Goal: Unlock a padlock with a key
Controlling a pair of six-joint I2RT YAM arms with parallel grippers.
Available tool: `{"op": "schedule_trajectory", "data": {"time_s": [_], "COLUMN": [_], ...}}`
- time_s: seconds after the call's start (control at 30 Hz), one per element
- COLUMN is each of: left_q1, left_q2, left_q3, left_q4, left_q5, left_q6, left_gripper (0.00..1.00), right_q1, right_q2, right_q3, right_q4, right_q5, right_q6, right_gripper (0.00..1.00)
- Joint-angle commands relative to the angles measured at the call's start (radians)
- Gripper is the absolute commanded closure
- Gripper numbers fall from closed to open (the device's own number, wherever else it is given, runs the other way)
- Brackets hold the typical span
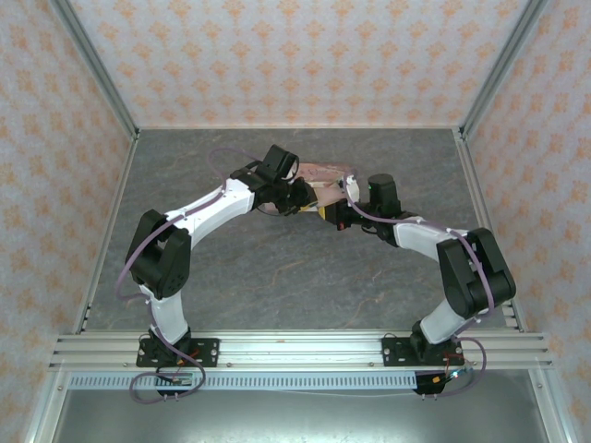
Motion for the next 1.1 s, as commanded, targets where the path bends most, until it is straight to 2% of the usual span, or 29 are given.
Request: {"op": "schedule_trajectory", "data": {"time_s": [0.0, 0.37, 0.7, 1.07], "left_q1": [-0.039, -0.039, -0.039, -0.041], "left_q2": [-0.001, 0.015, 0.015, 0.013], "left_q3": [0.041, 0.033, 0.033, 0.025], "left_q4": [0.038, 0.037, 0.068, 0.080], "left_q5": [0.126, 0.126, 0.149, 0.156], "left_q6": [0.016, 0.017, -0.018, -0.038], "left_gripper": [0.85, 0.85, 0.85, 0.86], "right_q1": [0.013, 0.012, 0.023, 0.030], "right_q2": [0.014, 0.008, 0.034, 0.075], "right_q3": [0.052, 0.081, 0.097, 0.086], "right_q4": [0.131, 0.284, 0.206, 0.236], "right_q5": [0.003, -0.043, -0.015, -0.001], "right_q6": [-0.003, 0.130, 0.054, 0.061], "right_gripper": [1.00, 1.00, 1.00, 1.00]}}
